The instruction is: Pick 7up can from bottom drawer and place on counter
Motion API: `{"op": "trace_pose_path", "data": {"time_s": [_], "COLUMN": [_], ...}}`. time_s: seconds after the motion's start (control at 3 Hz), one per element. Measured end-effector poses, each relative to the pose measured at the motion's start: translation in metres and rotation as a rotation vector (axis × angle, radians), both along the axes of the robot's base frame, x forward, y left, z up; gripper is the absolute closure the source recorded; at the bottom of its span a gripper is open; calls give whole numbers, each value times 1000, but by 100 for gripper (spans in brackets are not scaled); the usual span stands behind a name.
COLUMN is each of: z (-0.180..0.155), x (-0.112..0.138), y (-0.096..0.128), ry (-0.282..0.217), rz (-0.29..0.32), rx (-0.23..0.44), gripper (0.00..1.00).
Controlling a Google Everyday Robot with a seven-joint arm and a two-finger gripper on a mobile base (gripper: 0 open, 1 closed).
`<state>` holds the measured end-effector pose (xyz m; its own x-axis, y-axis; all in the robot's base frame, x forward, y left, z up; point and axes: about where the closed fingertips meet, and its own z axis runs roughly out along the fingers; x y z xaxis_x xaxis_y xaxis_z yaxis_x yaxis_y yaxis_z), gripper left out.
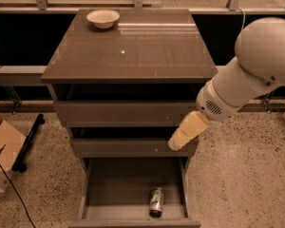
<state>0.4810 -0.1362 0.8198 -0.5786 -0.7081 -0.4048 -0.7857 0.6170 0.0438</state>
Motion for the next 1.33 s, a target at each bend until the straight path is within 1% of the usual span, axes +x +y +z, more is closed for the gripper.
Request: {"op": "trace_pose_path", "data": {"time_s": [0.33,0.67,1.0,1.33], "z": [-38,-42,-63,-103], "x": [10,10,13,18], "y": [5,5,11,20], "ry": [71,79,115,154], "rz": [-1,-1,-69,-143], "rx": [50,52,57,78], "gripper": [0,0,0,0]}}
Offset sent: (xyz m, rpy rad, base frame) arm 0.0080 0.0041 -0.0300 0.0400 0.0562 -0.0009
